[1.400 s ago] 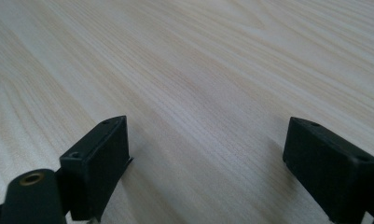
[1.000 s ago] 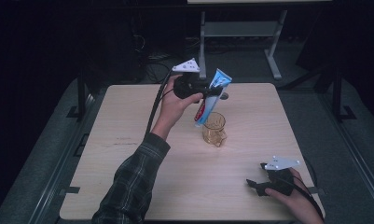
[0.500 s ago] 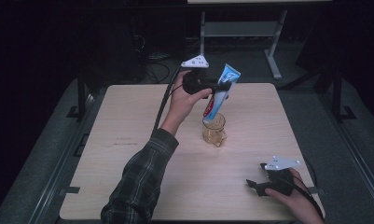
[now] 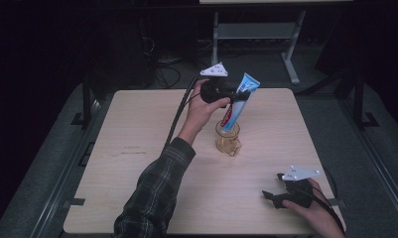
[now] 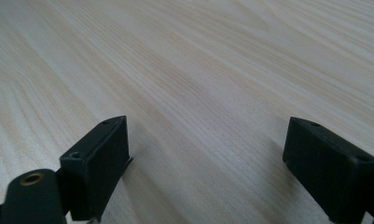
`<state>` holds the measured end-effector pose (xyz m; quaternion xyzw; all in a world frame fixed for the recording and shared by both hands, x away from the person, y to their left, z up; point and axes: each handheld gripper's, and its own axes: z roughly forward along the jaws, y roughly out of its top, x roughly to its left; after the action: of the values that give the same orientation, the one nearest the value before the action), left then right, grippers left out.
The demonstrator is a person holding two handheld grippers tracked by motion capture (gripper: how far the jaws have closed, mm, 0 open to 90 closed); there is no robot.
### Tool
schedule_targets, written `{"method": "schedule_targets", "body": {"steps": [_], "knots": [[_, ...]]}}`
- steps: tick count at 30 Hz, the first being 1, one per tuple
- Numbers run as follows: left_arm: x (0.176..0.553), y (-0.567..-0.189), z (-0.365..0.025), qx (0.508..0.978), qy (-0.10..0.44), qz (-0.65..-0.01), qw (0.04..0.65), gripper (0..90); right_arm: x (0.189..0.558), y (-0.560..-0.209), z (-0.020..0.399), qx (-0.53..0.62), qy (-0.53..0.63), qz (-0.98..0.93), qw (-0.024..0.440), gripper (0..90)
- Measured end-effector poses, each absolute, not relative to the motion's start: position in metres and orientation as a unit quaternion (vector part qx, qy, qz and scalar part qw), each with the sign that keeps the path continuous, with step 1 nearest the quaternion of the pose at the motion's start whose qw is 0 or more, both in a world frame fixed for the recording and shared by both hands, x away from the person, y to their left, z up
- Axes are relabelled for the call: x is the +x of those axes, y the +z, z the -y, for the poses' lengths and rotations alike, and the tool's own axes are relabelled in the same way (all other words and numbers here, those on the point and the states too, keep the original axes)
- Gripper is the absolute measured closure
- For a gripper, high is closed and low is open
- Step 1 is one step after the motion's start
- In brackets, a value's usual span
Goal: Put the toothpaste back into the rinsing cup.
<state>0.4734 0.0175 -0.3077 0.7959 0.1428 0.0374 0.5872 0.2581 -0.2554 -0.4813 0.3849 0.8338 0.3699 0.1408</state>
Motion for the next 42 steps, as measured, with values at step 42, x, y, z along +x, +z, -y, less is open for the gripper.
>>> {"method": "schedule_targets", "body": {"steps": [42], "knots": [[0.481, -0.354, -0.016, 0.813, 0.027, -0.164, 0.558, 72.4, 0.258, -0.481, 0.256, 0.383, 0.373, -0.833, 0.140, 13.5]]}}
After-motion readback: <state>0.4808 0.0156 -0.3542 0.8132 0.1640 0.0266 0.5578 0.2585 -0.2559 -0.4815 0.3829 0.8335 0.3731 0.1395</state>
